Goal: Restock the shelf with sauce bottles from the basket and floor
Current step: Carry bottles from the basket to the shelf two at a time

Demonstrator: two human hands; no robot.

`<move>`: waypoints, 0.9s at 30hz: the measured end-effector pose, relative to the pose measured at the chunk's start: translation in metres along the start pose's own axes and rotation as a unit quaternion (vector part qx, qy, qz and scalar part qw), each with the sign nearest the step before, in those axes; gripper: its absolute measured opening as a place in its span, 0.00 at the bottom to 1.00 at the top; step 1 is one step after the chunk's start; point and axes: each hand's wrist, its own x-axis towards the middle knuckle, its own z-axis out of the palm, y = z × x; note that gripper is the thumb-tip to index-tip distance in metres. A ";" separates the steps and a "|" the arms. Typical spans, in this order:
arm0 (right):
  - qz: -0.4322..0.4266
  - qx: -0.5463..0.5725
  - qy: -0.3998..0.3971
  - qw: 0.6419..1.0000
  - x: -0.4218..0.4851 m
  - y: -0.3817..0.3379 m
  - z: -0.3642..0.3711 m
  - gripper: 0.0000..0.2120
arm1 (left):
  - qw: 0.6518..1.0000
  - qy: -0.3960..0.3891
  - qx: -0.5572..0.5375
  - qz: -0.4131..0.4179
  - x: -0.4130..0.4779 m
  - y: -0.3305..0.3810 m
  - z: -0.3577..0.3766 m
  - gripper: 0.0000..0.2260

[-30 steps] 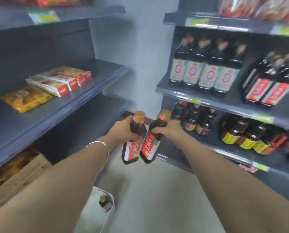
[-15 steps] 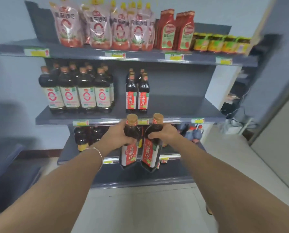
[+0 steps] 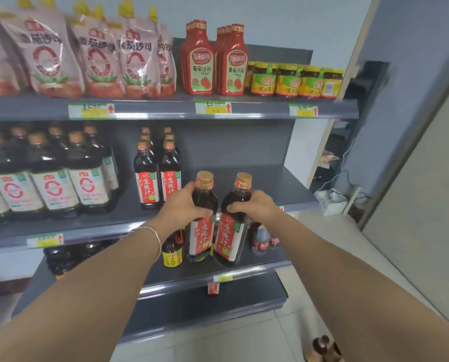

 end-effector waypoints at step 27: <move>-0.089 -0.012 -0.091 0.992 0.335 -0.016 -0.013 0.17 | 0.984 0.109 -0.054 -0.131 0.256 -0.023 0.022 0.26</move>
